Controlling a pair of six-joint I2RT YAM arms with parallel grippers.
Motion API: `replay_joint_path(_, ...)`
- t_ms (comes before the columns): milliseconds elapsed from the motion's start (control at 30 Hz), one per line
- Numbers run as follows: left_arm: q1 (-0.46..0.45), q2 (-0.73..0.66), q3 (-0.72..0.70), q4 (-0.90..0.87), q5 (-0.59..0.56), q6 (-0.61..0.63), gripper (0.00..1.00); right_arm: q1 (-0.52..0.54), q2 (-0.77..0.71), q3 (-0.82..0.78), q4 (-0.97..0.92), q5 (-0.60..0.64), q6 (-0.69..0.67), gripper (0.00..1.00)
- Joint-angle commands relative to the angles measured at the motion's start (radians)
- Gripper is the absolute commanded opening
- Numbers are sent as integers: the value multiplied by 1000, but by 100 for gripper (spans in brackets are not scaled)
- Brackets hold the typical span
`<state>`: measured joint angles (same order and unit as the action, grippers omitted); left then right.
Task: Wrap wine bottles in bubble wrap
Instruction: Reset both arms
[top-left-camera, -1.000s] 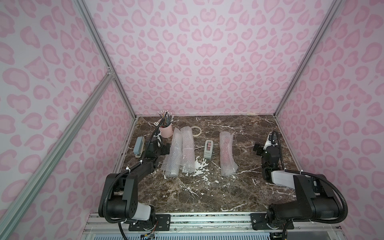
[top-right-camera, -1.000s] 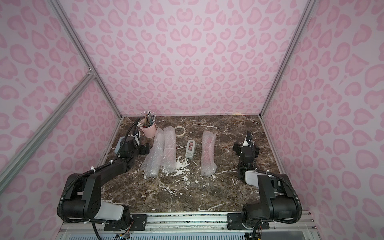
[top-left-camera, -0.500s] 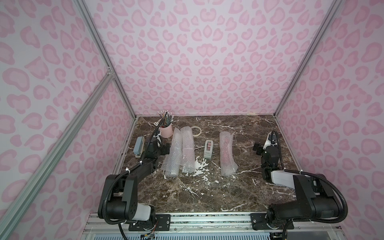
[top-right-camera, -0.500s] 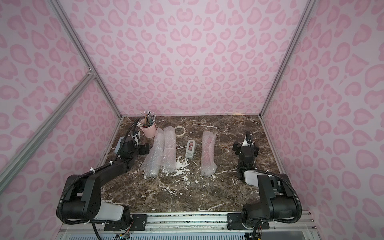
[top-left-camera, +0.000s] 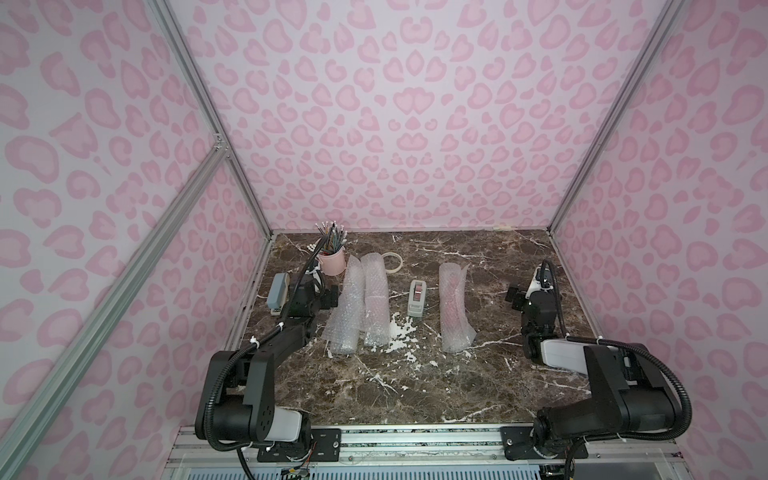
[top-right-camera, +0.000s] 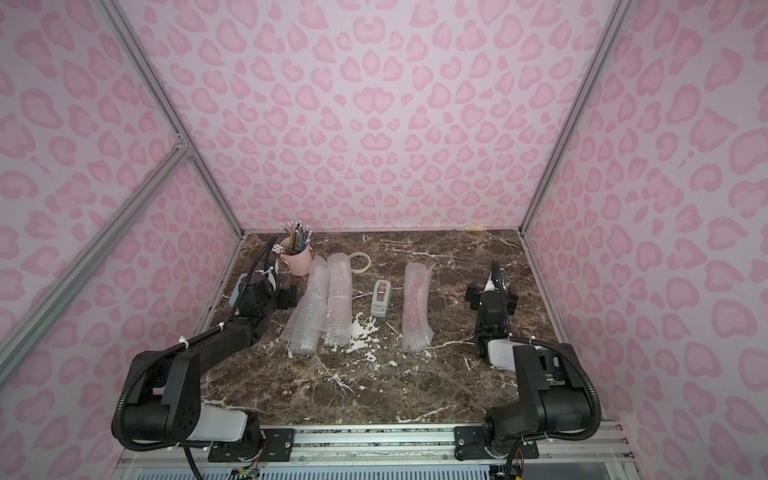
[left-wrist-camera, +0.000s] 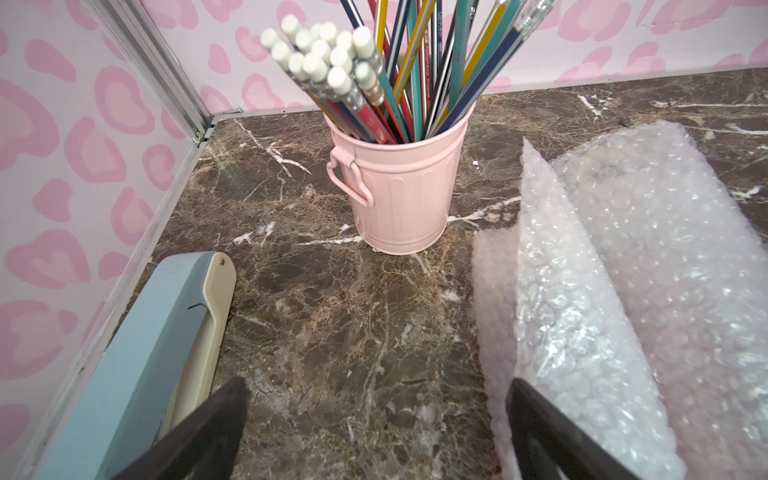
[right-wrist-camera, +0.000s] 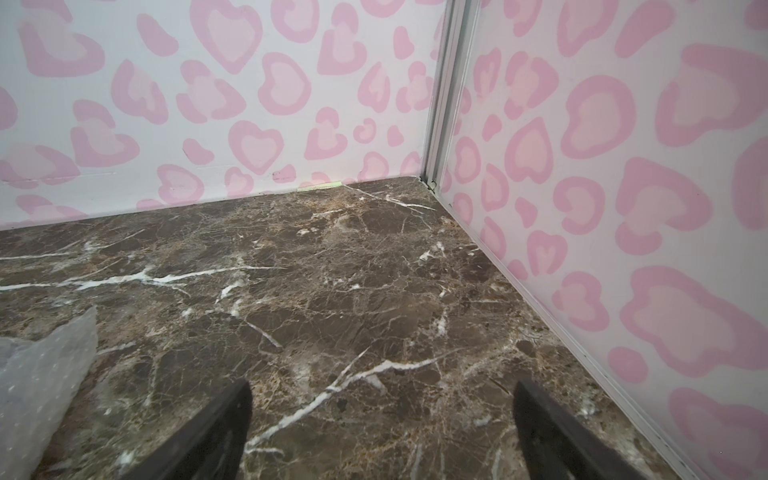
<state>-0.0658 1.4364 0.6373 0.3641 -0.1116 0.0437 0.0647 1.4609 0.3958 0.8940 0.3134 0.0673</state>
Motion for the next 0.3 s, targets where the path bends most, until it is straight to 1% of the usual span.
replay_joint_path(0, 0, 4, -1, 28, -9, -12, 98, 1, -2, -8, 41, 4, -12, 99)
replay_joint_path(267, 0, 11, 5, 24, -20, -15, 98, 2, 11, 9, 22, 13, -7, 99)
